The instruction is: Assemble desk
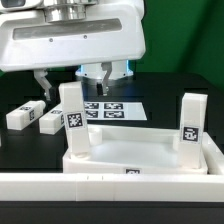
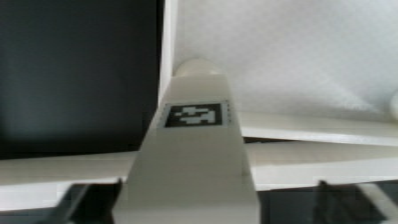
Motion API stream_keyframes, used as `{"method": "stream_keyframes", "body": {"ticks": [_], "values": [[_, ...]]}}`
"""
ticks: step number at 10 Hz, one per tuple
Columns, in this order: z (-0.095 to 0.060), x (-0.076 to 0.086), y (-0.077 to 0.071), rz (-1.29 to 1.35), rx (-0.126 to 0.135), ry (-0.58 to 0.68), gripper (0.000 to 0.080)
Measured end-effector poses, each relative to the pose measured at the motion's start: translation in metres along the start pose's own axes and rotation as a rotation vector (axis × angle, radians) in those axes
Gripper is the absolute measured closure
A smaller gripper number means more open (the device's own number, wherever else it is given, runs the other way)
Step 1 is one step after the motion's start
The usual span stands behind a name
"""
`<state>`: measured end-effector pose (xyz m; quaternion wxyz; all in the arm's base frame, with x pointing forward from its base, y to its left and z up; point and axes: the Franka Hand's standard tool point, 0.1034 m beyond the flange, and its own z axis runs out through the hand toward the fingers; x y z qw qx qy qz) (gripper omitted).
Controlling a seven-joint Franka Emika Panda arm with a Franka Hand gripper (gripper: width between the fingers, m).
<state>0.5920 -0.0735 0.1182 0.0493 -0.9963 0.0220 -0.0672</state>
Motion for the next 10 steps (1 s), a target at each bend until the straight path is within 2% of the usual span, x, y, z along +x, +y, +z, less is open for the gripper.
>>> {"method": "stream_keyframes", "body": {"ticks": [1, 2, 6, 10], "values": [[0.0, 0.0, 0.0, 0.0, 0.0, 0.0, 0.0376], [0.0, 0.0, 0.0002, 0.0, 0.0, 0.0, 0.0511], [0.0001, 0.0, 0.0001, 0.038, 0.0, 0.0, 0.0511], [0.0015, -0.0004, -0.0035, 0.461, 0.001, -0.002, 0.0511]]}}
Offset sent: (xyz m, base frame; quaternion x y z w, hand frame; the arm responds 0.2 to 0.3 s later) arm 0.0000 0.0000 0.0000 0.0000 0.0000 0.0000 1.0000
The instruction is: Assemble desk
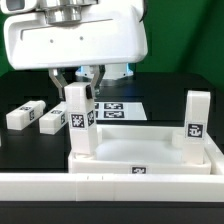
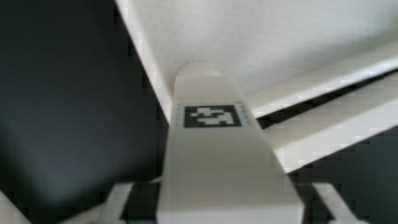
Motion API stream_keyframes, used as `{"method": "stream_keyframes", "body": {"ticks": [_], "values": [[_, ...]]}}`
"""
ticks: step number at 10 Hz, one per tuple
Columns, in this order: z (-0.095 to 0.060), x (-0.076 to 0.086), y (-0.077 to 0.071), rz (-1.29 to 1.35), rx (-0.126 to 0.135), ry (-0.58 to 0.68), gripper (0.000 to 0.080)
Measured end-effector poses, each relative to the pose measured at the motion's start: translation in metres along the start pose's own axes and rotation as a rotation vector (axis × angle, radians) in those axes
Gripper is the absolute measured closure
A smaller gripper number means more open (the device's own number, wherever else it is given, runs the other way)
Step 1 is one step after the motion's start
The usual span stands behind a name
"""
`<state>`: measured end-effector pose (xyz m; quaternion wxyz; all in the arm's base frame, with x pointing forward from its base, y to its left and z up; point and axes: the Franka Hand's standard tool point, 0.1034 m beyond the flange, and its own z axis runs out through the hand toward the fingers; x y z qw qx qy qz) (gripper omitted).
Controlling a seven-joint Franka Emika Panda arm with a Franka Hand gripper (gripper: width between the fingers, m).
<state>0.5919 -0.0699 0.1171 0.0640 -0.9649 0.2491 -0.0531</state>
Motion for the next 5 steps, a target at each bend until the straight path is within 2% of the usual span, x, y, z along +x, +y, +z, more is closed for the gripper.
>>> {"method": "stream_keyframes", "body": {"ticks": [5], "values": [[0.0012, 0.0004, -0.0022, 0.445, 0.008, 0.0, 0.0509]]}}
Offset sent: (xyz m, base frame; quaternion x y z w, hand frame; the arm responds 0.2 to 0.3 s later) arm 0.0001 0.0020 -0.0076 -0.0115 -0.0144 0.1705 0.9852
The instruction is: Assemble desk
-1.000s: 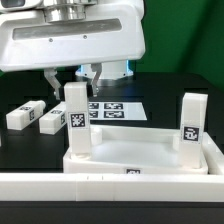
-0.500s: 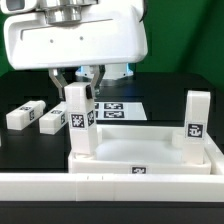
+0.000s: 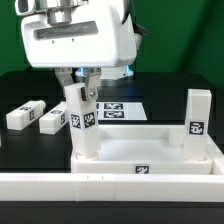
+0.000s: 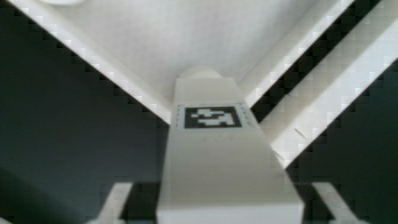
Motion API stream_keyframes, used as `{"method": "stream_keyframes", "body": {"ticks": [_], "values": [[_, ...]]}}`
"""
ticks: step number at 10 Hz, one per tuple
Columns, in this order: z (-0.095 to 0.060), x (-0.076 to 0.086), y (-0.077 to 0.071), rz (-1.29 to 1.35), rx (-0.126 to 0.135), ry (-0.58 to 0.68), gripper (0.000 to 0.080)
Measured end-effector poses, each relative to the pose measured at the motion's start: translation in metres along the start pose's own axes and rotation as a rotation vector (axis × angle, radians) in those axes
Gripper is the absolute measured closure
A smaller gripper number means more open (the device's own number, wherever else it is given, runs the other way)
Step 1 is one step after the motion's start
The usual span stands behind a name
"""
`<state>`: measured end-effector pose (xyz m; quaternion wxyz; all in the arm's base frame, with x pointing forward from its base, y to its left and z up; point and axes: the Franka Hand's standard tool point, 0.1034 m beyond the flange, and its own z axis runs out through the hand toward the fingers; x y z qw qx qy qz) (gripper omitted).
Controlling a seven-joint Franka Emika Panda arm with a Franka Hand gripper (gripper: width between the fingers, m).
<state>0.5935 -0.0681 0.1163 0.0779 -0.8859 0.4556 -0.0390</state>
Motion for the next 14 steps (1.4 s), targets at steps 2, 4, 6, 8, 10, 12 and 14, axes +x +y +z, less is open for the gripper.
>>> {"method": "stream_keyframes", "body": {"ticks": [2, 4, 6, 8, 10, 12, 14], "values": [[0.0001, -0.0009, -0.0011, 0.137, 0.001, 0.0, 0.0509], [0.0001, -0.001, -0.0013, 0.267, 0.002, 0.0, 0.0509], [0.0003, -0.0014, -0.0016, 0.368, 0.003, -0.002, 0.0509], [0.0003, -0.0015, -0.0016, 0.403, 0.003, -0.002, 0.0509], [0.0008, -0.0014, -0.0012, 0.352, 0.002, -0.003, 0.0269], [0.0021, 0.0001, 0.0011, 0.19, -0.002, -0.002, 0.0188], [0.0025, 0.0003, 0.0009, -0.025, -0.002, -0.002, 0.0152]]}}
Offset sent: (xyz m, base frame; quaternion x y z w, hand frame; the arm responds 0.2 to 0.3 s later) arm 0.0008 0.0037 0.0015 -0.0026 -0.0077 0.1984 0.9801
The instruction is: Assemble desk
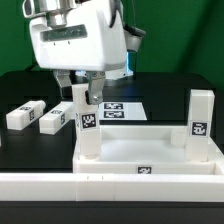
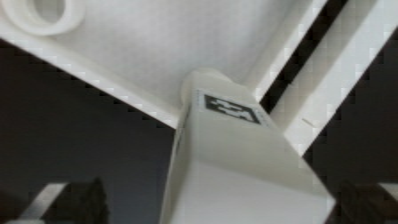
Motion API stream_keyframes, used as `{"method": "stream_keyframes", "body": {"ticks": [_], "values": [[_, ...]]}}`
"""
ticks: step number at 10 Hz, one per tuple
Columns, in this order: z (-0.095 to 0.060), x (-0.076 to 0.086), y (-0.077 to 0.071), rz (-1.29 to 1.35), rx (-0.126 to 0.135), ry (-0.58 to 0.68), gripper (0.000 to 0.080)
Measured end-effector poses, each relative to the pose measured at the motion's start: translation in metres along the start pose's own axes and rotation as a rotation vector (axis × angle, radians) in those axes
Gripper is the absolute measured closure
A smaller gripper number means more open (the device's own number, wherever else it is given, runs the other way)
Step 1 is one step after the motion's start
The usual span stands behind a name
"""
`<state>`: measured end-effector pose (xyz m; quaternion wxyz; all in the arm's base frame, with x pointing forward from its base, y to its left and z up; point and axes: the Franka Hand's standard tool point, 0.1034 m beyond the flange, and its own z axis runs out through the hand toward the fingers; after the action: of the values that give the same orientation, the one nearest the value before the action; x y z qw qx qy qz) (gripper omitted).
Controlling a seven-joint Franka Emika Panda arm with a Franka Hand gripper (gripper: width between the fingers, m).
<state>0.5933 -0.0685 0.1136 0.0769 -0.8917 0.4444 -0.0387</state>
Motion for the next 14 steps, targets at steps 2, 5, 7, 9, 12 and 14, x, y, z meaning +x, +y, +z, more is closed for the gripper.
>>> {"method": "stream_keyframes", "body": {"ticks": [2, 5, 7, 9, 12, 14], "values": [[0.0009, -0.0036, -0.0039, -0.235, 0.0, 0.001, 0.0151], [0.0021, -0.0066, -0.008, -0.472, -0.003, 0.009, 0.0151], [0.0026, -0.0081, -0.0089, -0.591, -0.008, 0.009, 0.0151], [0.0026, -0.0074, -0.0087, -0.76, -0.016, 0.013, 0.0151], [0.0025, -0.0053, -0.0094, -0.99, -0.044, 0.029, 0.0151], [0.0042, -0.0048, -0.0067, -1.04, -0.047, 0.024, 0.0273]]}}
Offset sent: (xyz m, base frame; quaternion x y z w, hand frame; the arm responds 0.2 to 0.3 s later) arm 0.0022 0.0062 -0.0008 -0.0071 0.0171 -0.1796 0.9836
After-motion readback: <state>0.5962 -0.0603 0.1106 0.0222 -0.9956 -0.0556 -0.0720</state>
